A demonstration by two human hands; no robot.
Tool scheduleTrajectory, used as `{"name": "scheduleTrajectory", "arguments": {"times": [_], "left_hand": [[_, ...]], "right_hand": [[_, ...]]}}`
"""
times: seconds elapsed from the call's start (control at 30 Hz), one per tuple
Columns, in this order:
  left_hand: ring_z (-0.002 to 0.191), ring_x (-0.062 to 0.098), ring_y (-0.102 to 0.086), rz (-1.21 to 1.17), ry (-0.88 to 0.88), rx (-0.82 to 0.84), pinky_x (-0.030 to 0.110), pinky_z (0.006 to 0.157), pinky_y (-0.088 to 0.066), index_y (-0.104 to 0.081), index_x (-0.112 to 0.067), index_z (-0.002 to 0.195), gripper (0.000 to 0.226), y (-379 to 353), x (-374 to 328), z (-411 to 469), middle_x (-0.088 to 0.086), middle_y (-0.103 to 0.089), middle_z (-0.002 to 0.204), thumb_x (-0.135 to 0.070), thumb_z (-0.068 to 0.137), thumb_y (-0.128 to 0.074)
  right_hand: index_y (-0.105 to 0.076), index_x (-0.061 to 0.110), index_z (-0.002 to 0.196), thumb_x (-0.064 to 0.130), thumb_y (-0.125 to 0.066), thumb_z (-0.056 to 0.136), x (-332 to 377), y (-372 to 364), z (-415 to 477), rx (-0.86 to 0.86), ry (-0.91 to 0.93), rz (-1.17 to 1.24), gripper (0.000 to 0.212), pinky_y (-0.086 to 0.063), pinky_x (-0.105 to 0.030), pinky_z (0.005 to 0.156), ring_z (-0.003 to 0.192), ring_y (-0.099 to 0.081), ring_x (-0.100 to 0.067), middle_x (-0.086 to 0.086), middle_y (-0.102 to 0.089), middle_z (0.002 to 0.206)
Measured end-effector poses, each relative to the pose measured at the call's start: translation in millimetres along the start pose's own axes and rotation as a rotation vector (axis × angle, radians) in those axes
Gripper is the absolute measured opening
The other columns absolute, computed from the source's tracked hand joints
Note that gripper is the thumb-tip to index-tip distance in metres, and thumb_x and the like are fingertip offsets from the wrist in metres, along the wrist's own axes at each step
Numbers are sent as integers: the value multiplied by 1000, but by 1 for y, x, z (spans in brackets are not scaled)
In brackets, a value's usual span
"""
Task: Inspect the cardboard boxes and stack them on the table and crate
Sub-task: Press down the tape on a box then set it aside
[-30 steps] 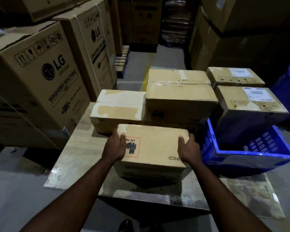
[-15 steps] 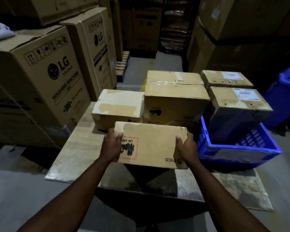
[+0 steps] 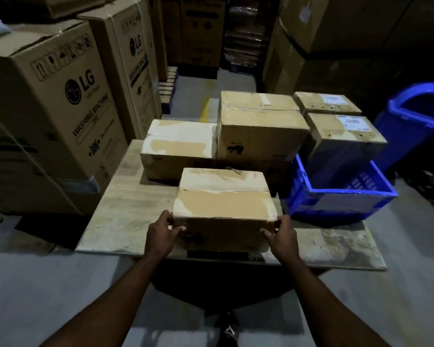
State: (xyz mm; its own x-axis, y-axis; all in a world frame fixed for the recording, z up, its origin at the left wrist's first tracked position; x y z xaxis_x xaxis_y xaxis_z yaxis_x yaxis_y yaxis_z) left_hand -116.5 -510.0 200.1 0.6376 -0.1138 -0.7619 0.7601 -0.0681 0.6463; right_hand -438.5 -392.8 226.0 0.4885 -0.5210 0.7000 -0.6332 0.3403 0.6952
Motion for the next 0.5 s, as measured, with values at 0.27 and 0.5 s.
{"name": "scheduleTrajectory", "arguments": {"times": [0.27, 0.5], "left_hand": [[93, 27, -62, -82, 305, 193, 32, 69, -44, -50, -11, 108, 55, -18, 7, -20, 6, -64, 101, -52, 80, -74], [150, 31, -11, 339, -8, 271, 40, 120, -19, -17, -4, 154, 79, -38, -32, -3, 18, -10, 162, -56, 98, -39]], "right_hand": [[-39, 4, 126, 45, -65, 91, -13, -18, -11, 150, -80, -33, 60, -41, -31, 76, 114, -59, -37, -18, -60, 124], [-6, 9, 157, 55, -36, 100, 17, -32, 17, 250, 266, -415, 78, -5, -42, 124, 152, 5, -26, -11, 5, 166]]}}
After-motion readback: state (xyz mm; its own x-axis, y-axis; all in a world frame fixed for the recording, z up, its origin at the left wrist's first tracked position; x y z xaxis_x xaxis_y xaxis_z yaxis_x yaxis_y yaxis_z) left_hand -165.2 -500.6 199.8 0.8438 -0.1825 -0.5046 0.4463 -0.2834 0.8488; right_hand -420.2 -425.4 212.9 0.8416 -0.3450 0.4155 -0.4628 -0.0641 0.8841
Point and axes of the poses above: each hand's wrist, its own z-axis towards the middle knuckle, its own y-axis out of the back of the hand, x = y × z, the point moved 3 cm from there along z, towards the middle knuckle
